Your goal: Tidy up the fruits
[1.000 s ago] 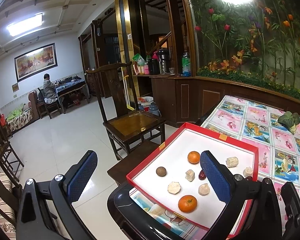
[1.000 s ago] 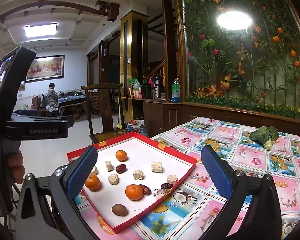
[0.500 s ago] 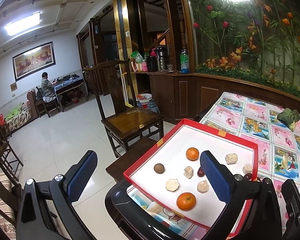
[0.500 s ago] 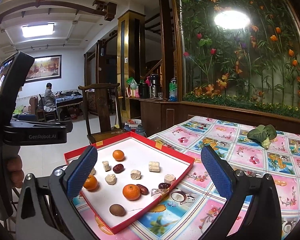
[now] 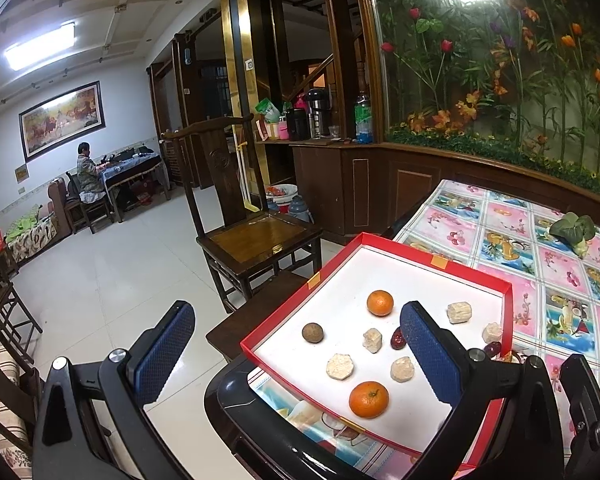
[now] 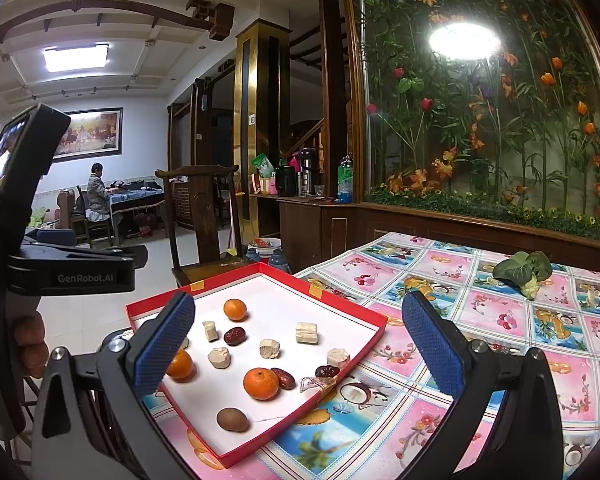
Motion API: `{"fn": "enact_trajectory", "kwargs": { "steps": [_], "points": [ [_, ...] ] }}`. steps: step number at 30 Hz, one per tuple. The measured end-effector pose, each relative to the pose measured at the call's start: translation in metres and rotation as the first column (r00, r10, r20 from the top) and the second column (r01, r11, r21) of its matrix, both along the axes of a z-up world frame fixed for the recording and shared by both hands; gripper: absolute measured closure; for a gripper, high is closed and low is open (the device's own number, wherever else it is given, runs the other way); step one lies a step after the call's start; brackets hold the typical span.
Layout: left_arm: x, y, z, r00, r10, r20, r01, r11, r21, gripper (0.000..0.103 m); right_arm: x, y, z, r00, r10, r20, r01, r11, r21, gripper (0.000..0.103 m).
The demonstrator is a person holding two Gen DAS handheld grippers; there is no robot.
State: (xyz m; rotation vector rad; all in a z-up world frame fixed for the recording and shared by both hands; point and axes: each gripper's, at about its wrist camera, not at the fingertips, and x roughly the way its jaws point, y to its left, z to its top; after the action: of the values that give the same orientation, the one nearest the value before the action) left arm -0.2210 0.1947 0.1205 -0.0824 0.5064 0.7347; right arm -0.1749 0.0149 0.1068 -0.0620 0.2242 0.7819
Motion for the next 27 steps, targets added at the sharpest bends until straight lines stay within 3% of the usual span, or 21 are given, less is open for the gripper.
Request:
{"fn": "enact_trajectory", "kwargs": {
  "steps": [27],
  "points": [
    [0.0083,0.0002,-0.0055,0.999,-0.036,-0.012,0.035,0.999,-0.023,0.000,0.0011,0.0028,0.0008,0.999,0.013,0.044,-0.011,0.999,-0.044,0.000]
  ]
}}
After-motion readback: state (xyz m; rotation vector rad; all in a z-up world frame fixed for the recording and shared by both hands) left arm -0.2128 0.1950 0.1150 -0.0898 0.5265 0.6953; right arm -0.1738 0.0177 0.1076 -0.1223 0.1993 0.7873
